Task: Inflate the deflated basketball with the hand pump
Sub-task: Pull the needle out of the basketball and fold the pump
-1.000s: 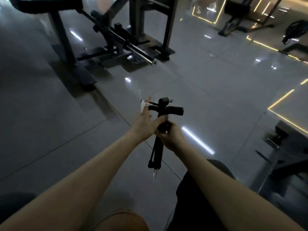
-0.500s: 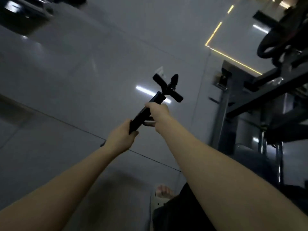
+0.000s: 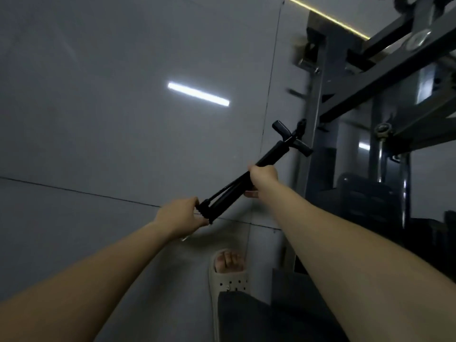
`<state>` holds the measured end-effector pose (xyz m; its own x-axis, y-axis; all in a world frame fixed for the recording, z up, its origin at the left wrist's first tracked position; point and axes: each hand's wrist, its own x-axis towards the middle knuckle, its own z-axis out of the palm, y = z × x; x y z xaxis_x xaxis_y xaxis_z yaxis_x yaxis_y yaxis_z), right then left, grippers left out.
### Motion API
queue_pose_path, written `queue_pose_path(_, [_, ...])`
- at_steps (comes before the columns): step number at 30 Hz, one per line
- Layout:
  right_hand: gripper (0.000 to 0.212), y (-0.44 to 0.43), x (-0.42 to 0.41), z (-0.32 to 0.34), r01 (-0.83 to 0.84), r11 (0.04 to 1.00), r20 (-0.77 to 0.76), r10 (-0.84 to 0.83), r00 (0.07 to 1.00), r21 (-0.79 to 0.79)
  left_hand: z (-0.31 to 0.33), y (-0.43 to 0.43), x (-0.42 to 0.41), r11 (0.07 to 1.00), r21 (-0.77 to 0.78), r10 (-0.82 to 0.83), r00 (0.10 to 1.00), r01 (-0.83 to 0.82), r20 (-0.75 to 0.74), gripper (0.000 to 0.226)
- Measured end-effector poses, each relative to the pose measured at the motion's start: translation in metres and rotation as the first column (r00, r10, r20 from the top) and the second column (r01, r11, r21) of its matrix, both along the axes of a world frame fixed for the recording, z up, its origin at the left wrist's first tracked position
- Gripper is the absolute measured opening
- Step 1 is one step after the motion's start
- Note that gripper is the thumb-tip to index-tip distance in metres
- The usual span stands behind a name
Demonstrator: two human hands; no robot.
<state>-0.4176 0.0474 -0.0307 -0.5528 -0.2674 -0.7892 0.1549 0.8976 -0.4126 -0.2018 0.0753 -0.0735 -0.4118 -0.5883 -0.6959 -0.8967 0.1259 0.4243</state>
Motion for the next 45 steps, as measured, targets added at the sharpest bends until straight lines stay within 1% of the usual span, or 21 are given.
queue_pose_path(2, [0.027, -0.012, 0.009, -0.027, -0.088, 0.996, -0.032, 0.089, 0.996, 0.029, -0.022, 0.006, 0.002, 0.972, 0.139, 0.2, 0.979, -0.192, -0.05, 0.043])
queue_pose_path(4, [0.031, -0.023, 0.019, -0.047, -0.186, 0.982, -0.069, 0.187, 0.98, 0.023, -0.035, 0.013, -0.003, 0.874, 0.289, 0.438, 0.891, -0.391, -0.12, 0.022])
queue_pose_path(5, [0.033, -0.029, 0.025, -0.059, -0.225, 0.974, -0.081, 0.225, 0.971, 0.014, -0.045, 0.015, -0.005, 0.845, 0.311, 0.497, 0.855, -0.436, -0.152, 0.012])
queue_pose_path(7, [0.036, -0.04, 0.035, -0.08, -0.305, 0.952, -0.101, 0.305, 0.947, 0.009, -0.063, 0.016, -0.009, 0.819, 0.304, 0.549, 0.818, -0.486, -0.171, 0.015])
queue_pose_path(10, [0.038, -0.05, 0.043, -0.101, -0.396, 0.918, -0.119, 0.395, 0.911, 0.015, -0.077, 0.014, -0.011, 0.735, 0.339, 0.653, 0.748, -0.588, -0.117, 0.008])
queue_pose_path(12, [0.039, -0.057, 0.044, -0.108, -0.472, 0.882, -0.152, 0.466, 0.872, -0.003, -0.084, 0.01, -0.014, 0.721, 0.349, 0.662, 0.744, -0.599, -0.091, 0.015])
queue_pose_path(16, [0.042, -0.062, 0.047, -0.114, -0.585, 0.811, -0.192, 0.569, 0.8, -0.032, -0.09, 0.011, -0.017, 0.782, 0.322, 0.58, 0.813, -0.534, -0.06, 0.019])
queue_pose_path(19, [0.044, -0.055, 0.055, -0.107, -0.607, 0.794, -0.13, 0.599, 0.79, -0.03, -0.086, 0.012, -0.014, 0.727, 0.348, 0.642, 0.766, -0.592, -0.037, 0.026])
queue_pose_path(23, [0.05, -0.03, 0.071, -0.093, -0.622, 0.783, -0.028, 0.622, 0.782, 0.021, -0.067, 0.013, 0.005, 0.68, 0.41, 0.665, 0.747, -0.608, 0.005, 0.055])
queue_pose_path(25, [0.046, -0.006, 0.085, -0.078, -0.585, 0.81, -0.007, 0.586, 0.811, 0.038, -0.046, 0.022, 0.025, 0.622, 0.436, 0.717, 0.697, -0.651, 0.019, 0.061])
queue_pose_path(28, [0.034, 0.052, 0.116, -0.049, -0.587, 0.808, 0.046, 0.585, 0.809, 0.049, 0.004, 0.048, 0.067, 0.58, 0.425, 0.755, 0.655, -0.695, 0.042, 0.048])
queue_pose_path(32, [0.05, 0.167, 0.166, 0.001, -0.651, 0.743, 0.302, 0.592, 0.747, 0.156, 0.064, 0.117, 0.137, 0.573, 0.341, 0.768, 0.633, -0.746, 0.095, 0.036])
queue_pose_path(34, [0.059, 0.22, 0.187, 0.024, -0.647, 0.738, 0.409, 0.539, 0.736, 0.191, 0.086, 0.164, 0.172, 0.584, 0.319, 0.737, 0.652, -0.746, 0.175, 0.042])
queue_pose_path(36, [0.067, 0.263, 0.203, 0.042, -0.586, 0.767, 0.443, 0.445, 0.779, 0.26, 0.104, 0.208, 0.2, 0.569, 0.341, 0.692, 0.66, -0.748, 0.293, 0.06])
queue_pose_path(37, [0.071, 0.279, 0.208, 0.043, -0.565, 0.769, 0.425, 0.423, 0.8, 0.298, 0.107, 0.225, 0.208, 0.531, 0.362, 0.682, 0.64, -0.766, 0.354, 0.073])
queue_pose_path(38, [0.077, 0.294, 0.214, 0.046, -0.548, 0.761, 0.405, 0.406, 0.819, 0.346, 0.111, 0.241, 0.213, 0.442, 0.407, 0.685, 0.594, -0.799, 0.422, 0.085])
queue_pose_path(40, [0.094, 0.317, 0.228, 0.049, -0.493, 0.743, 0.376, 0.341, 0.861, 0.454, 0.125, 0.262, 0.213, 0.164, 0.513, 0.671, 0.476, -0.842, 0.568, 0.101])
queue_pose_path(42, [0.11, 0.333, 0.236, 0.046, -0.446, 0.751, 0.332, 0.313, 0.89, 0.487, 0.124, 0.277, 0.205, -0.076, 0.57, 0.669, 0.382, -0.818, 0.638, 0.102])
queue_pose_path(43, [0.118, 0.338, 0.236, 0.043, -0.442, 0.756, 0.325, 0.315, 0.892, 0.483, 0.12, 0.28, 0.2, -0.136, 0.571, 0.697, 0.332, -0.809, 0.636, 0.103])
queue_pose_path(44, [0.127, 0.341, 0.235, 0.041, -0.441, 0.764, 0.321, 0.317, 0.892, 0.471, 0.118, 0.281, 0.193, -0.134, 0.563, 0.732, 0.302, -0.815, 0.611, 0.105])
queue_pose_path(45, [0.135, 0.337, 0.233, 0.04, -0.451, 0.78, 0.313, 0.339, 0.887, 0.434, 0.113, 0.279, 0.189, -0.076, 0.551, 0.775, 0.298, -0.831, 0.557, 0.108])
